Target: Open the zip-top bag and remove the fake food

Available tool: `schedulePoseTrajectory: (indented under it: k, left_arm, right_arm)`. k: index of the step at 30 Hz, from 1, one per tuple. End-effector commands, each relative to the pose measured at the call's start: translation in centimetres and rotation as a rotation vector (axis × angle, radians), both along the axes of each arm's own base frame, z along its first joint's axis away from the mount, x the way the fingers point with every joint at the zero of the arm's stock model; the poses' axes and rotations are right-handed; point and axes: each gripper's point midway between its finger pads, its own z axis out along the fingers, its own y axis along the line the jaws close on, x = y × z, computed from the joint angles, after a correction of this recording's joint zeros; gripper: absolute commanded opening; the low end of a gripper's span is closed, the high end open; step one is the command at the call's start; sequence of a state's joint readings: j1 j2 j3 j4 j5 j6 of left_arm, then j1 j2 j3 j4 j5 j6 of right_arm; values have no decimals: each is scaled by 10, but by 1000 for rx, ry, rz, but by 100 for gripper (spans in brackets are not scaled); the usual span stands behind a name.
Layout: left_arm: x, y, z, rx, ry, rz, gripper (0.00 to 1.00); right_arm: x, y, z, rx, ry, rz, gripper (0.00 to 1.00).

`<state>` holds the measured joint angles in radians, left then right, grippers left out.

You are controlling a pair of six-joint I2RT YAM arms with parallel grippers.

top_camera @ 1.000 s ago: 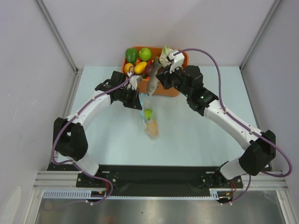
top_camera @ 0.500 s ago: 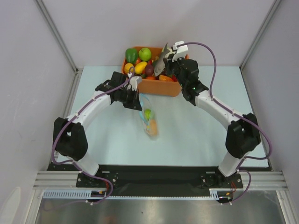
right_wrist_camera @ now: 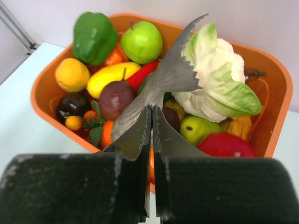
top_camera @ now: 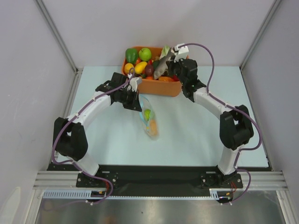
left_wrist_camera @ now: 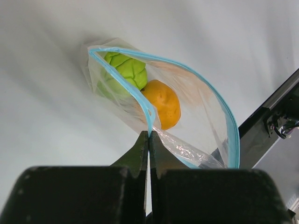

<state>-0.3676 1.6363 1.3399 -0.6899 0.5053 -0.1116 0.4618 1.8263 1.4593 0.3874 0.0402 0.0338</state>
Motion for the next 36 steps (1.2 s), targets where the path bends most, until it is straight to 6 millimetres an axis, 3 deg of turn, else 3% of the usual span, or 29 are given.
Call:
schedulePoseTrajectory:
  k: [1,7,11,12,13,14,19,20,21,23,28,32,35,36]
  left_arm:
    - [0,-4,11,-23,-42,-32,0]
    - [1,-4,14,-27,-50,-33,0]
    - [2,-5,17,-34,-60,-37,0]
    - [1,-5,18,-34,-58,-37,0]
    - [2,-5,19,-35,-61,-37,0]
    - [2,-5,19,-36,-61,-36,0]
    - [3,-7,25,-45,-68,-40,0]
    - [3,-7,27,-46,-70,-39,0]
    - [3,-7,27,-49,-70,-39,0]
    - [3,-8,30,-53,-66,-38,0]
    - [2,-10,38,-69,-74,-49,0]
    - [-1,-11,37,-78,-69,-63,0]
    - [-4,-13,36,-85,-63,-73,0]
    - [-4,-13,35,-85,-64,-74,0]
  right_arm:
    - [16,-6,8,50,-16,-12,0]
    - [25,-13,-22,42,85,-22,0]
    - [22,-17,-16,50,87,-28,56]
    - [22,-20,-13,47,81,-32,61]
    - [22,-21,-10,50,75,-34,77]
    - [20,-23,-1,55,61,-35,84]
    - [12,-43,28,35,-2,-88,86]
    - [10,-48,27,29,0,-105,86]
    - [4,-56,42,37,-26,-126,87]
    - [0,-72,42,38,-28,-157,87]
    - [-26,-100,80,49,-87,-206,88]
    - [-45,-91,88,52,-54,-132,87]
    - [-64,-68,82,36,0,-46,86]
    - [-77,-46,74,17,35,33,86]
